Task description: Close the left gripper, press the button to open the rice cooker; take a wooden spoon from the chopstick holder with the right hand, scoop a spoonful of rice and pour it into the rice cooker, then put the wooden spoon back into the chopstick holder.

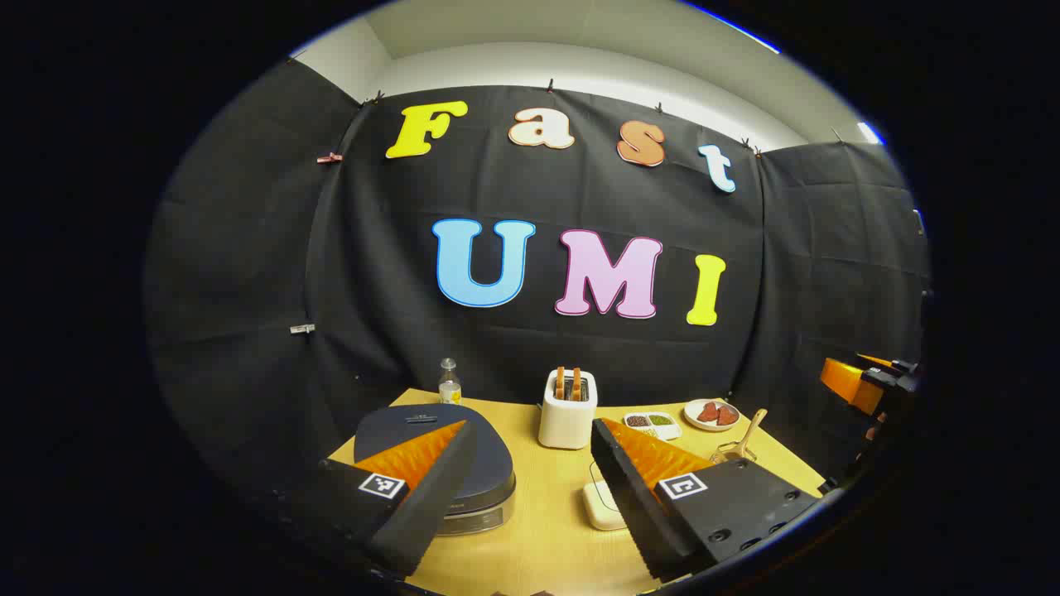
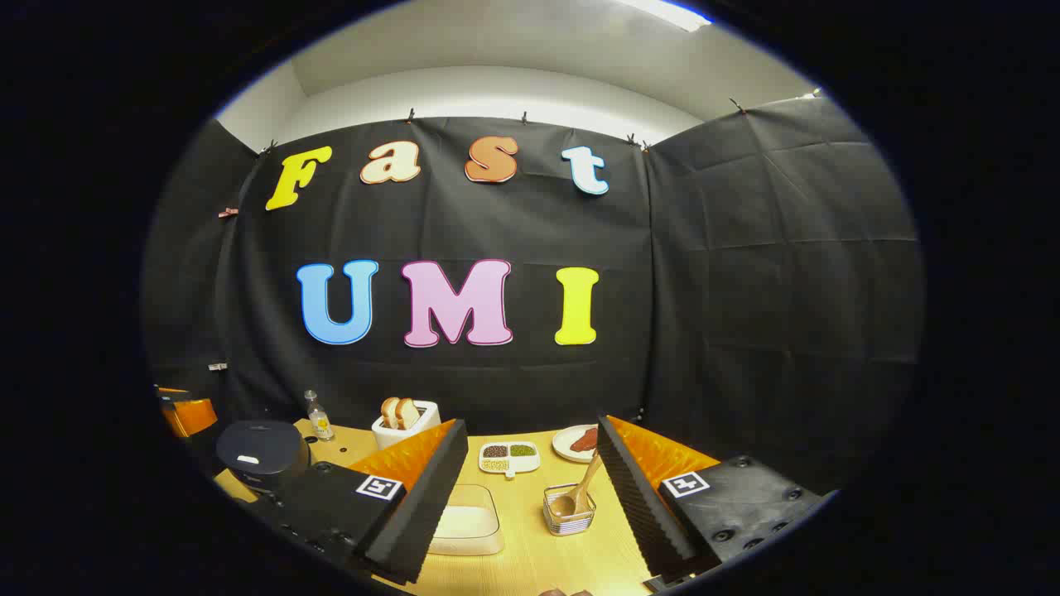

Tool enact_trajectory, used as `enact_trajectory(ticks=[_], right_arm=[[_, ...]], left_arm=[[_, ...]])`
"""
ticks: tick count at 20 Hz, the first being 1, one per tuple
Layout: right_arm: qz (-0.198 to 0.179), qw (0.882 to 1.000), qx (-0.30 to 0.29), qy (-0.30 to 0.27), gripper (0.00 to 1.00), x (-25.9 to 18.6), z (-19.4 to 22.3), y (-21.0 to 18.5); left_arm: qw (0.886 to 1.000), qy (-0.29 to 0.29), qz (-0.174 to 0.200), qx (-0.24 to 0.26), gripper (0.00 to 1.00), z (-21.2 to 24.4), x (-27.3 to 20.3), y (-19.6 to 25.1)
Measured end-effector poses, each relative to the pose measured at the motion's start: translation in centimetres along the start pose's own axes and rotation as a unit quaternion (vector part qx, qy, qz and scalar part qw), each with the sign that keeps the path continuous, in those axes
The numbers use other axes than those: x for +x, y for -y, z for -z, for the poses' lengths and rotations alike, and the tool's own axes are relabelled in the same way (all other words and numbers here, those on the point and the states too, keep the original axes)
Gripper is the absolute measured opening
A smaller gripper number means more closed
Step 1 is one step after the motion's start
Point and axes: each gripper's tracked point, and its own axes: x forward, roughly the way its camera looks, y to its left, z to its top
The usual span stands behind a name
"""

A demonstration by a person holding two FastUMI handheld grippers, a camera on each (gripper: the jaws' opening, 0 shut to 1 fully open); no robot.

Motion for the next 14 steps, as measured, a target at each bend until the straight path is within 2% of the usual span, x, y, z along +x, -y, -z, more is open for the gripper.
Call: enact_trajectory(ticks=[5, 10, 14], right_arm=[[-0.01, 1.0, 0.001, -0.013, 0.98, 0.8, 1.2, 0.3], [0.001, 1.0, -0.01, -0.022, 0.98, 1.6, 1.5, 1.5], [-0.007, 1.0, 0.0, -0.024, 0.98, 1.9, 1.5, 1.3]], left_arm=[[1.0, -0.01, -0.005, 0.002, 0.95, 0.8, 1.0, 0.9], [1.0, -0.012, -0.024, 0.01, 0.95, 0.7, 1.5, 1.2], [1.0, -0.015, -0.026, -0.004, 0.96, 1.1, 1.5, 1.5]])
